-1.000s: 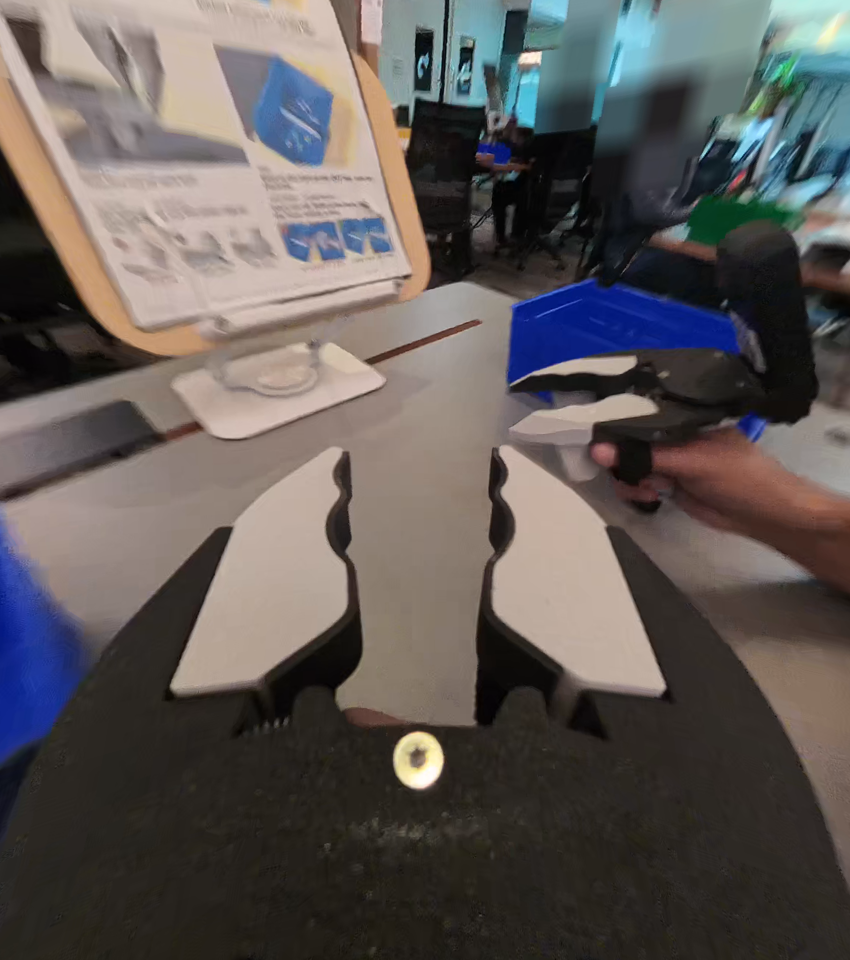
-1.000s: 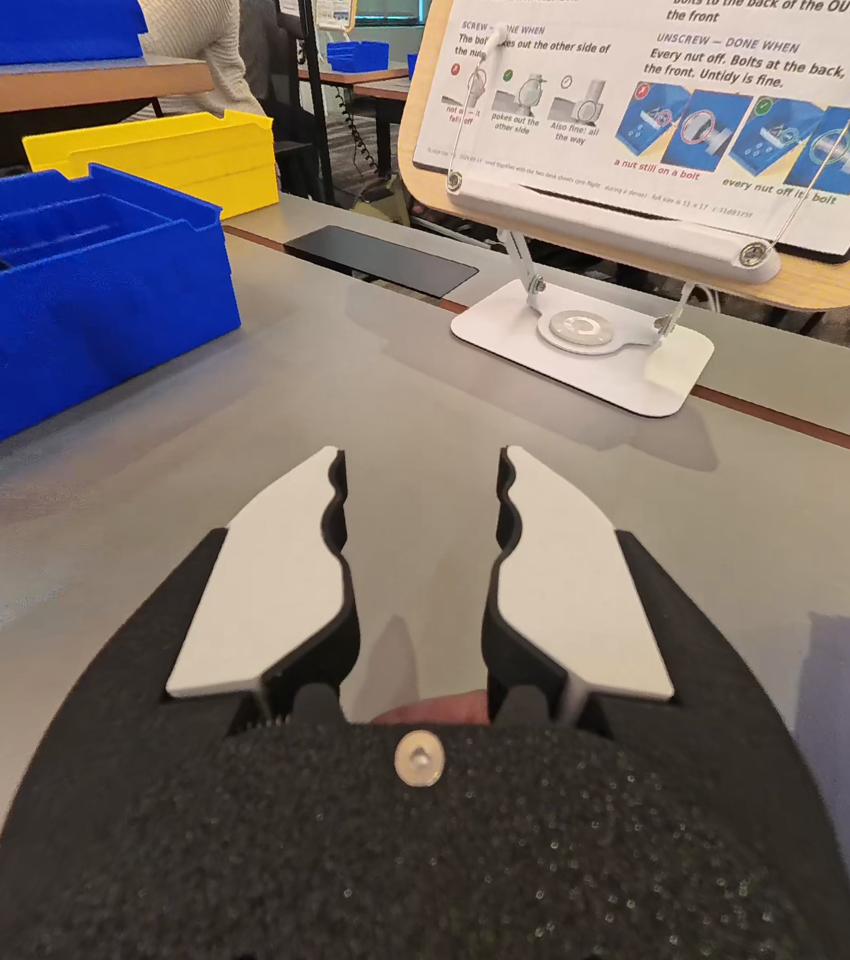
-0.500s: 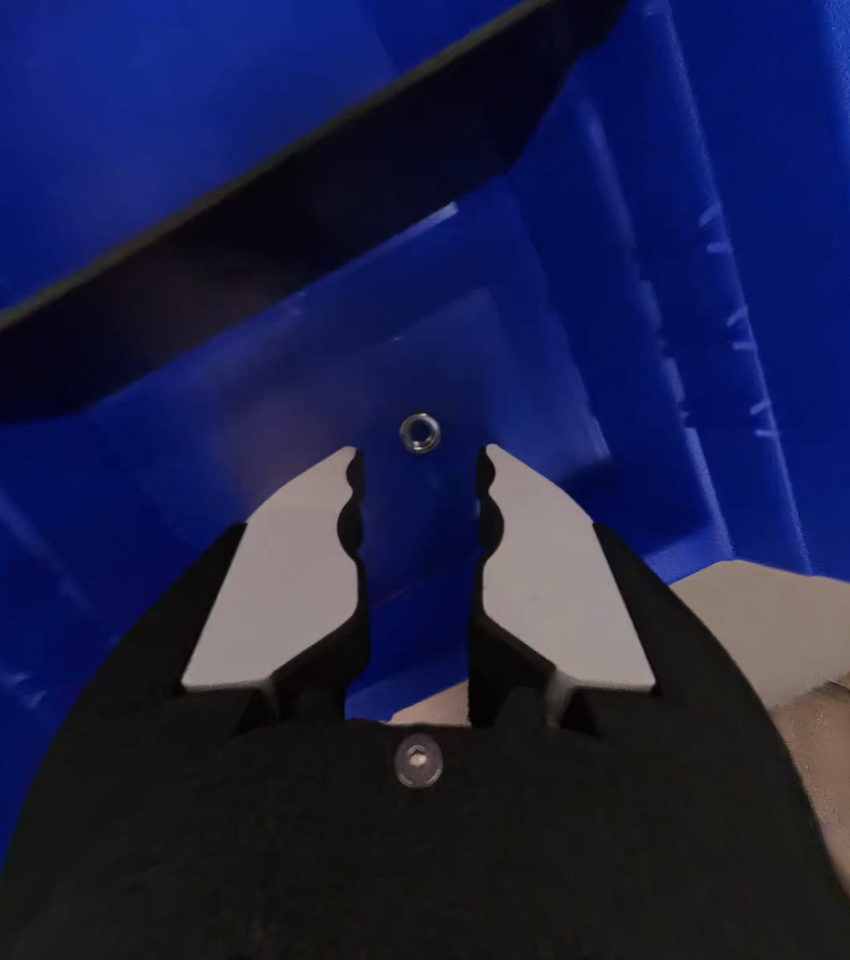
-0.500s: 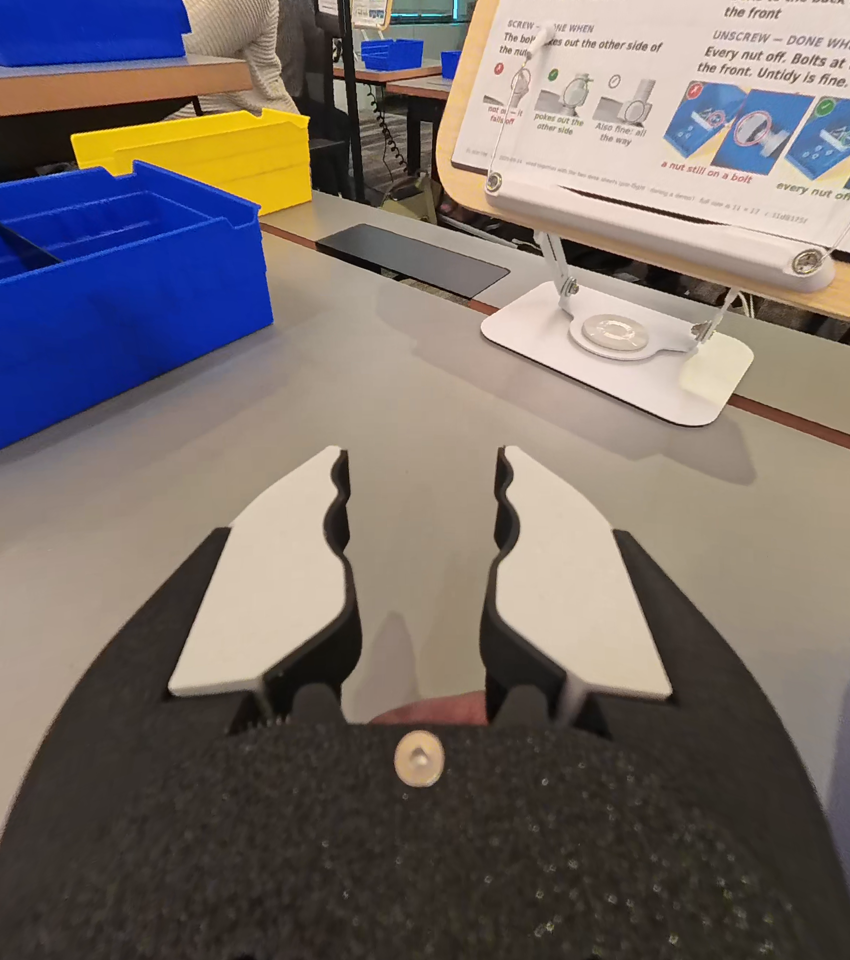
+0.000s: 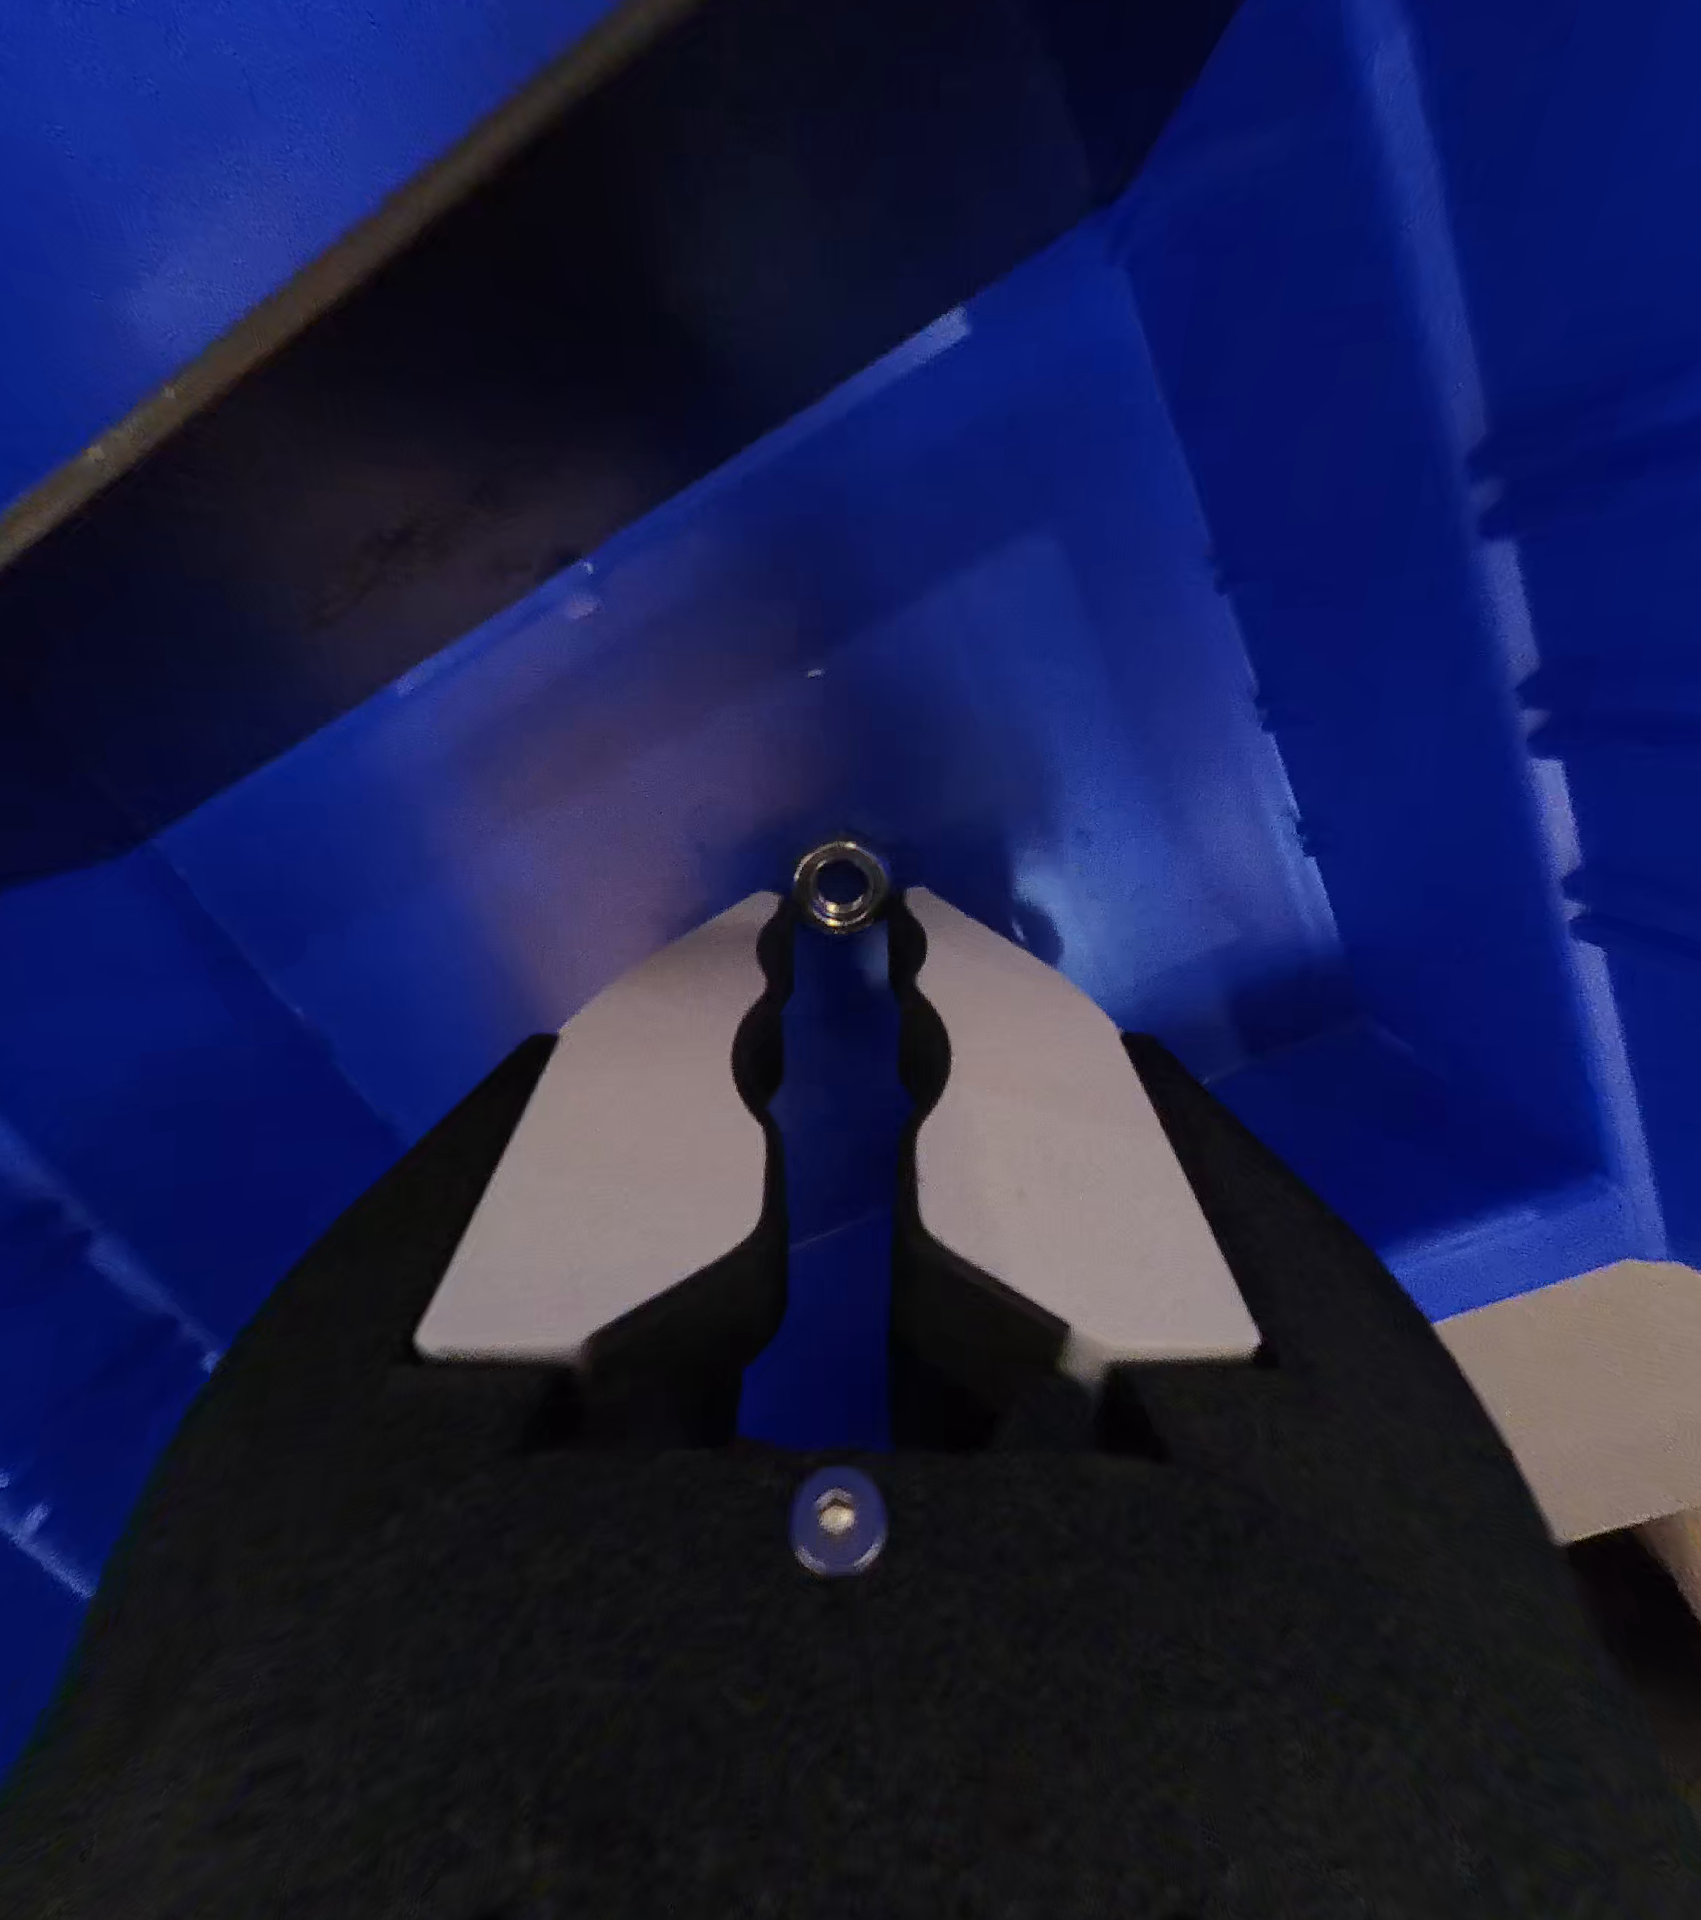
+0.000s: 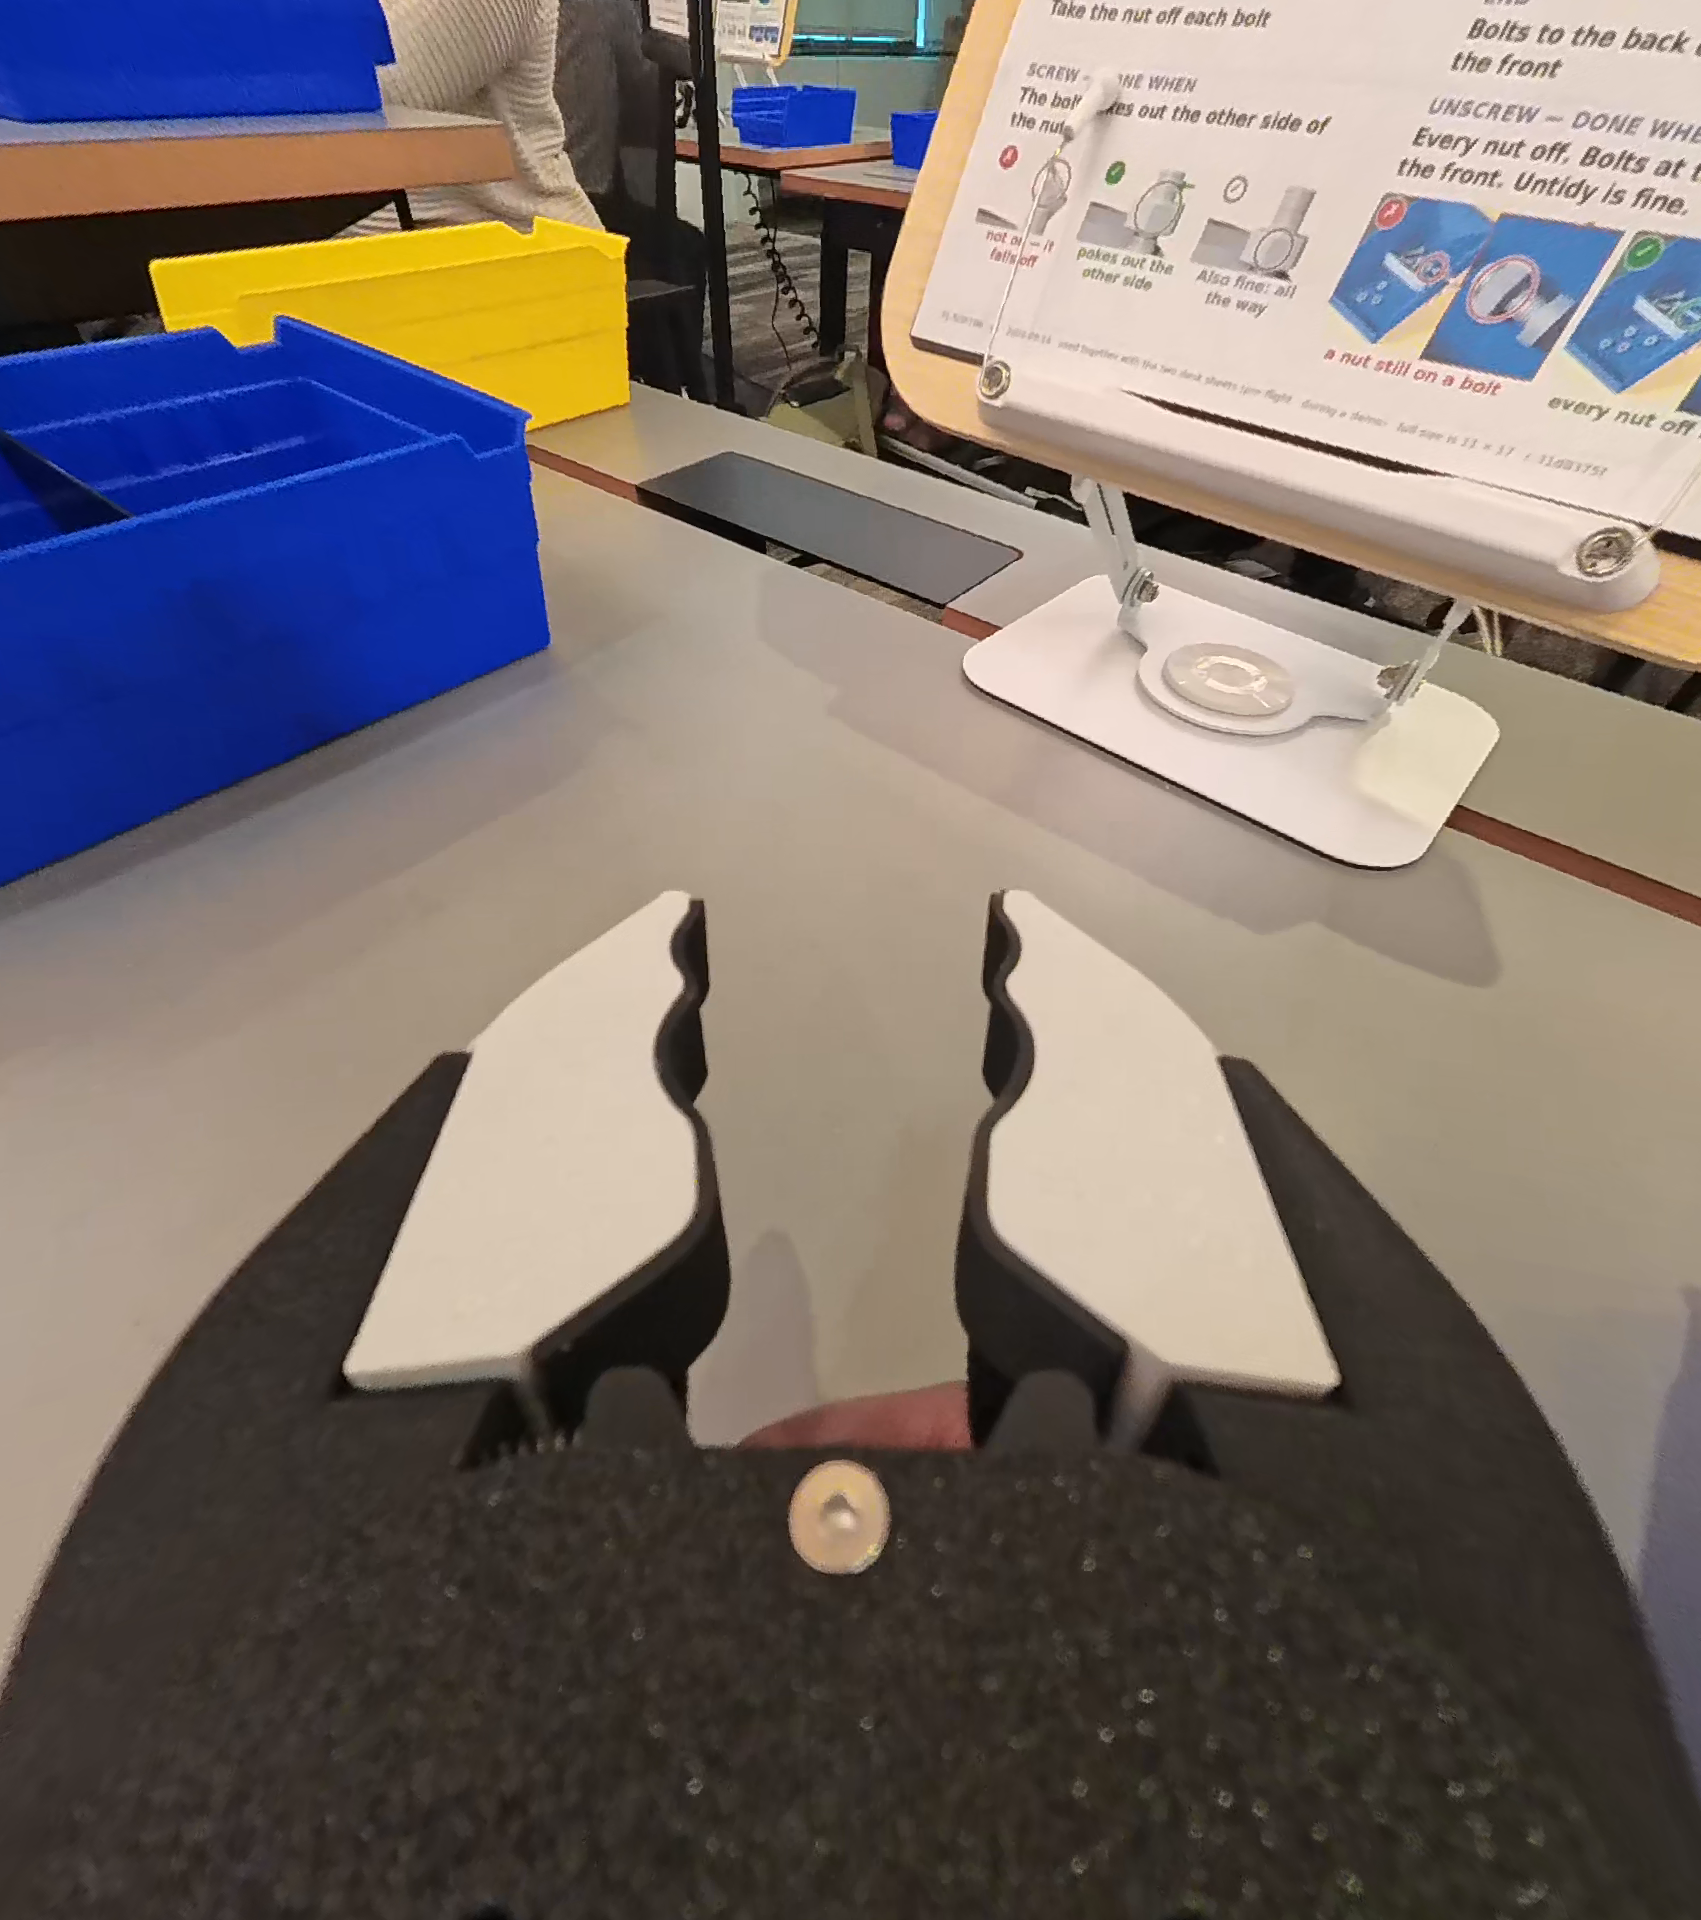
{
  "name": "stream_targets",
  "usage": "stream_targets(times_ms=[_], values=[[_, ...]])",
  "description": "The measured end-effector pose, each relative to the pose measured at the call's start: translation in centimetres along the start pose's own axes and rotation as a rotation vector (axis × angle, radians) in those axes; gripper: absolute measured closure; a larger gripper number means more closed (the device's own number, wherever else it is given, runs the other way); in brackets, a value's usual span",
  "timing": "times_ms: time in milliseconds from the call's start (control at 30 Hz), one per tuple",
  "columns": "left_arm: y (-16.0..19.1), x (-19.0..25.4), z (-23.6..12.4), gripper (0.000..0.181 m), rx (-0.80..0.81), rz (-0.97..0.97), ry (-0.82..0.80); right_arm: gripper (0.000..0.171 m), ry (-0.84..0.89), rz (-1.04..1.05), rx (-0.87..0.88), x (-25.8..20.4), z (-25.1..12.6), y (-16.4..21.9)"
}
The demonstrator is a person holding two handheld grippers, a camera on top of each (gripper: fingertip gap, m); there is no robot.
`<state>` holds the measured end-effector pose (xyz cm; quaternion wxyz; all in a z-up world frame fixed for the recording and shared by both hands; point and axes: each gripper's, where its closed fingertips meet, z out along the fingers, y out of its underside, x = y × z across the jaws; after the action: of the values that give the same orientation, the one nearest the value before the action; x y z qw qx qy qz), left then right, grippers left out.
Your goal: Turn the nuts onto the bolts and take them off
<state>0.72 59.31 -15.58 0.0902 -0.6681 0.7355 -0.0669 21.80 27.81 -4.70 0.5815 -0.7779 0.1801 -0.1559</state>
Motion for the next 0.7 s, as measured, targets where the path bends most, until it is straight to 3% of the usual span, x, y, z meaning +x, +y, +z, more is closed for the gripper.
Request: stream_targets(times_ms=[100,233,367,467,567,700], values=[[-0.3,-0.5,-0.6,0.164,0.029,0.056,-0.077,0.121,-0.005,-0.003,0.003,-0.1,0.0,-0.1],[-3.0,-0.1,-5.7,0.164,0.271,0.079,-0.157,0.123,0.003,-0.012,-0.011,0.0,0.1,0.2],[-6.1,4.7,-12.8,0.164,0.6,0.179,-0.166,0.122,0.052,-0.036,-0.054,0.7,0.3,0.9],[-7.1,9.9,-14.8,0.164,0.722,0.203,-0.077,0.122,0.055,-0.034,-0.054,0.8,0.3,1.0],[-8.3,14.5,-13.7,0.164,0.7,0.307,0.012,0.122,0.055,-0.032,-0.055,0.9,0.3,1.0],[-11.5,18.4,-10.5,0.164,0.541,0.515,0.079,0.122,0.055,-0.036,-0.051,0.8,0.2,0.8]])
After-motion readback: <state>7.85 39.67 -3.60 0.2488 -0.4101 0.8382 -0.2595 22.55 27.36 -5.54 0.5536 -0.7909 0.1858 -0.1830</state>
